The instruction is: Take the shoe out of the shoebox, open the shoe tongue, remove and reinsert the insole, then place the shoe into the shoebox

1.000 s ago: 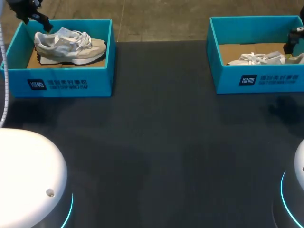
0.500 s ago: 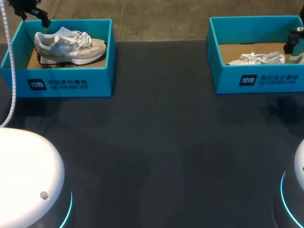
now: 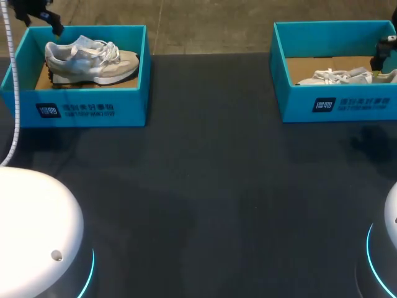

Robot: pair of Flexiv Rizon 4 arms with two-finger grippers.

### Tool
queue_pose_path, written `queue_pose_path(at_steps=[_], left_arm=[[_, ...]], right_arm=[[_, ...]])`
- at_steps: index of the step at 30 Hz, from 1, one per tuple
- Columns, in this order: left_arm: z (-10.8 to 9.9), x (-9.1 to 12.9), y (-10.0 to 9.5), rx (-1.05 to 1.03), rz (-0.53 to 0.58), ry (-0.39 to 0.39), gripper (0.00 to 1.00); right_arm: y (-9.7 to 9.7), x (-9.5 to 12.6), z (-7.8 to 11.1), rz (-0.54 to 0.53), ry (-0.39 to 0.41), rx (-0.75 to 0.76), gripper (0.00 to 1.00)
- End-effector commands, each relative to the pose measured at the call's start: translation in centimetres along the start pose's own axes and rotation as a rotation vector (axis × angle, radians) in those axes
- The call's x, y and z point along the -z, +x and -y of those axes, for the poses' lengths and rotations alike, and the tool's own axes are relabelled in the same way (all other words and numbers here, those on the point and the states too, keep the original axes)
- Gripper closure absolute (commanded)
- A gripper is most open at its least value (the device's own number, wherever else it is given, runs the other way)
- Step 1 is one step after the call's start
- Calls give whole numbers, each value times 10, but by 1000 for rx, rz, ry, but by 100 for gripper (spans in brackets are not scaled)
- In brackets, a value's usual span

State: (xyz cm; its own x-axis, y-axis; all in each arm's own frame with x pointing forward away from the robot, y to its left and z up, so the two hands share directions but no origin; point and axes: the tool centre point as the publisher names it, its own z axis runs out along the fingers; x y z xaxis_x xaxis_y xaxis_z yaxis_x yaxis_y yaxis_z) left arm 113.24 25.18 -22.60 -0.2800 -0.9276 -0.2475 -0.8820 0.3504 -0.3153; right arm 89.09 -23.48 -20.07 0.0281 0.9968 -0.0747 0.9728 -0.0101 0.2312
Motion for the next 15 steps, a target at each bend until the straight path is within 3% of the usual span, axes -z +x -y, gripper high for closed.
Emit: queue_pose_path(at_steps=[1, 9, 10, 12, 13, 15], left_arm=[[13, -8, -12, 52, -6, -36, 0], [24, -36, -17, 97, -51, -98, 0], [26, -39, -17, 107, -48, -98, 18], [27, -43, -15, 107, -48, -101, 38], [27, -45, -14, 113, -60, -106, 43], [27, -48, -13, 114, -70, -111, 43]], right_arm=[[0, 0, 1, 1, -2, 0, 0], [0, 0, 1, 1, -2, 0, 0], [0, 0, 1, 1, -2, 0, 0], [0, 0, 1, 1, -2, 0, 0], [0, 0, 1, 1, -2, 0, 0], [0, 0, 1, 1, -2, 0, 0]])
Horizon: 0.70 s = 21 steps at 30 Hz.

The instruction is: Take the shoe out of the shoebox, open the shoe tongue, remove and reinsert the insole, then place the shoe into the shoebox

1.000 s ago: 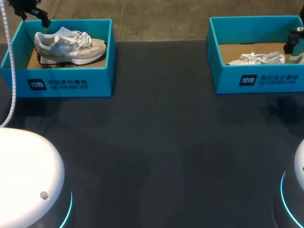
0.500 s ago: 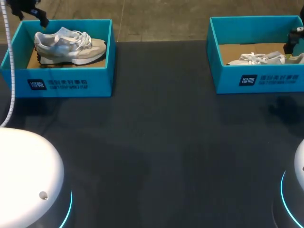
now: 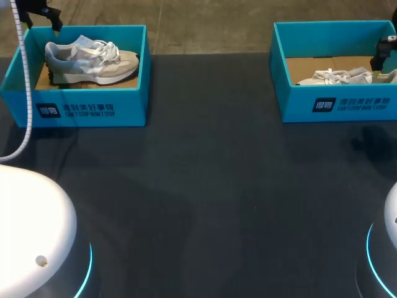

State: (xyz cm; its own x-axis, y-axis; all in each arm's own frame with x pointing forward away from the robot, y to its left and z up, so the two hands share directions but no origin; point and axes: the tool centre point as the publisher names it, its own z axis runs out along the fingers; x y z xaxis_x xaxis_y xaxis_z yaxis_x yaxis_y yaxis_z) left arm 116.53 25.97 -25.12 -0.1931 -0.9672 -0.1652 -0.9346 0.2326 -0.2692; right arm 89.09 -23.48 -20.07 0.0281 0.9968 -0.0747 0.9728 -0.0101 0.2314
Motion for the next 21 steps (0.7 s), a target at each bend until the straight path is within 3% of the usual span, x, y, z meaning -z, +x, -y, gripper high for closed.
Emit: queue_pose_path(at_steps=[1, 4, 6, 9, 11, 21], left_arm=[[10, -13, -2, 6, -20, -39, 41], [9, -19, -4, 24, -41, -47, 30], [8, -25, -6, 36, -41, -58, 33], [5, -29, -10, 51, -53, -63, 25], [3, -34, -13, 59, -54, -74, 34], [-2, -63, -22, 119, -114, -123, 27]], right_arm=[[0, 0, 1, 1, -2, 0, 0], [0, 0, 1, 1, -2, 0, 0], [0, 0, 1, 1, -2, 0, 0], [0, 0, 1, 1, -2, 0, 0], [0, 0, 1, 1, -2, 0, 0], [0, 0, 1, 1, -2, 0, 0]])
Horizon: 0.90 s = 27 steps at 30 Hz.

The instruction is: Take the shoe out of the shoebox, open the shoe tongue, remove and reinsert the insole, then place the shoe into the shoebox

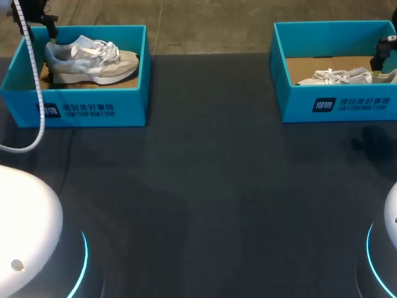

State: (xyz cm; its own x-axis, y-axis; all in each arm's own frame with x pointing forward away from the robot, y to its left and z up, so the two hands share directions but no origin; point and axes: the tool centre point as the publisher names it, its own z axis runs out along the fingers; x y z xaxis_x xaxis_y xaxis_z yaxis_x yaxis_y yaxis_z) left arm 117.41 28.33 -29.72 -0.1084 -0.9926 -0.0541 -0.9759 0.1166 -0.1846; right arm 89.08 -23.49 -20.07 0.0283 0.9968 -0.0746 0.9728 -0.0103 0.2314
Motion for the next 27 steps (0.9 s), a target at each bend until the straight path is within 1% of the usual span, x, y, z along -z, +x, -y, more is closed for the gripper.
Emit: queue_pose_path(at_steps=[1, 5, 10, 16, 22, 27], left_arm=[[10, -15, -5, 20, -25, -23, 25], [12, -22, -3, 40, -24, -44, 19], [14, -30, -1, 56, -47, -76, 16], [17, -40, 1, 63, -46, -93, 18], [15, -54, 0, 56, -45, -133, 18], [11, -67, 0, 63, -43, -156, 20]], right_arm=[[0, 0, 1, 1, -2, 0, 0], [0, 0, 1, 1, -2, 0, 0], [0, 0, 1, 1, -2, 0, 0], [0, 0, 1, 1, -2, 0, 0], [0, 0, 1, 1, -2, 0, 0], [0, 0, 1, 1, -2, 0, 0]])
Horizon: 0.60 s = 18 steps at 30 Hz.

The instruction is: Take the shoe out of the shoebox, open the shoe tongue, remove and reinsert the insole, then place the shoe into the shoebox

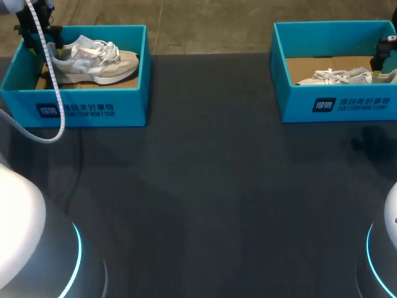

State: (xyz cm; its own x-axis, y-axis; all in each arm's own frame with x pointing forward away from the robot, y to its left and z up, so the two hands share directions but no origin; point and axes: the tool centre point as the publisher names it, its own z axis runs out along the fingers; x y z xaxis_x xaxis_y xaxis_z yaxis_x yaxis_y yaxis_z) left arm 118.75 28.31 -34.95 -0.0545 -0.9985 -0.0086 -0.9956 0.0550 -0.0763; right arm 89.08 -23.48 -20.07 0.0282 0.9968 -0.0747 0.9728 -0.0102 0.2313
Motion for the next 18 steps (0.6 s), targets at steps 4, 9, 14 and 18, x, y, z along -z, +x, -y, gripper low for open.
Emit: queue_pose_path(at_steps=[4, 9, 14, 18], left_arm=[[4, -18, -2, 6, -8, -53, 23], [-2, -26, 1, 8, -14, -68, 31], [-3, -32, -1, 13, -13, -77, 36], [-3, -33, -3, 14, -11, -80, 51]], right_arm=[[0, 0, 1, 1, -2, 0, 0], [0, 0, 1, 1, -2, 0, 0], [0, 0, 1, 1, -2, 0, 0], [0, 0, 1, 1, -2, 0, 0]])
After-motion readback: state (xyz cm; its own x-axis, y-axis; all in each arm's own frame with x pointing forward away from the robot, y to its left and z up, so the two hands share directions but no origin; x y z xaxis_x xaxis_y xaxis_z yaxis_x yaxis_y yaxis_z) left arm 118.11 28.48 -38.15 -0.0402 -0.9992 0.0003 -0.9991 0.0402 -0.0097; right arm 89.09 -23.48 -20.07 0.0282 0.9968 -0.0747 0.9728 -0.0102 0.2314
